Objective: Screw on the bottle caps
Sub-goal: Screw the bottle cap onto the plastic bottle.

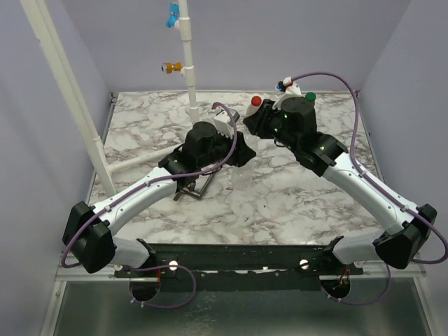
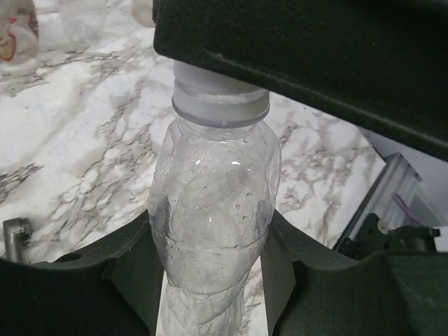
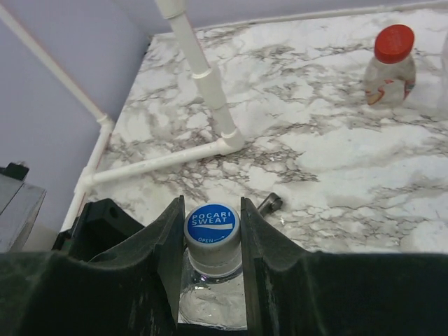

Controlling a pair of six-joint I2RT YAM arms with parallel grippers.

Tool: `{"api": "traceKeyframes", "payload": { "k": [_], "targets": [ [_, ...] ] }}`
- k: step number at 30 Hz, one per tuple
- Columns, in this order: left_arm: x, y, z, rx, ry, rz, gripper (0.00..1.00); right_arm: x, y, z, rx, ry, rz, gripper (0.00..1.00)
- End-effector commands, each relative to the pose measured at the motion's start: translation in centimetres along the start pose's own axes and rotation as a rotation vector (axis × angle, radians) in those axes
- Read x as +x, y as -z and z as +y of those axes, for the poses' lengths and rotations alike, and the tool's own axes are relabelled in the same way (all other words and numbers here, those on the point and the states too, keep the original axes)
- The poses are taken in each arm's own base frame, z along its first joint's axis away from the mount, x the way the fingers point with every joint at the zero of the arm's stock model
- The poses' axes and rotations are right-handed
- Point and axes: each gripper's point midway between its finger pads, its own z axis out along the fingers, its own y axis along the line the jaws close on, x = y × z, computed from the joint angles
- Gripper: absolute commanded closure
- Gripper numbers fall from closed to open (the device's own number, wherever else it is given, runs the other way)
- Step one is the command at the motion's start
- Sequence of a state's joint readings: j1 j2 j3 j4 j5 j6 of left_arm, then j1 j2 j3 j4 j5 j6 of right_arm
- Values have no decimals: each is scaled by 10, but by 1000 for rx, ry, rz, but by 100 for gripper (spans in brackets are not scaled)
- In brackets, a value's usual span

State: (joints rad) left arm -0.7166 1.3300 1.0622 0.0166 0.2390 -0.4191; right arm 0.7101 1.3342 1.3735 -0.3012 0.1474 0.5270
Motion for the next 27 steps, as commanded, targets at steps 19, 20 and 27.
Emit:
{"api": "traceKeyframes", "payload": {
  "k": [19, 20, 27],
  "targets": [
    [17, -6, 24, -71, -106, 58, 100, -18, 33, 7, -161, 87, 37, 1],
    [18, -4, 19, -38, -110, 56, 100, -18, 38, 8, -216, 84, 46, 1],
    [23, 22, -28, 262, -114, 52, 100, 0, 68, 10, -639, 42, 139, 1]
  ]
}}
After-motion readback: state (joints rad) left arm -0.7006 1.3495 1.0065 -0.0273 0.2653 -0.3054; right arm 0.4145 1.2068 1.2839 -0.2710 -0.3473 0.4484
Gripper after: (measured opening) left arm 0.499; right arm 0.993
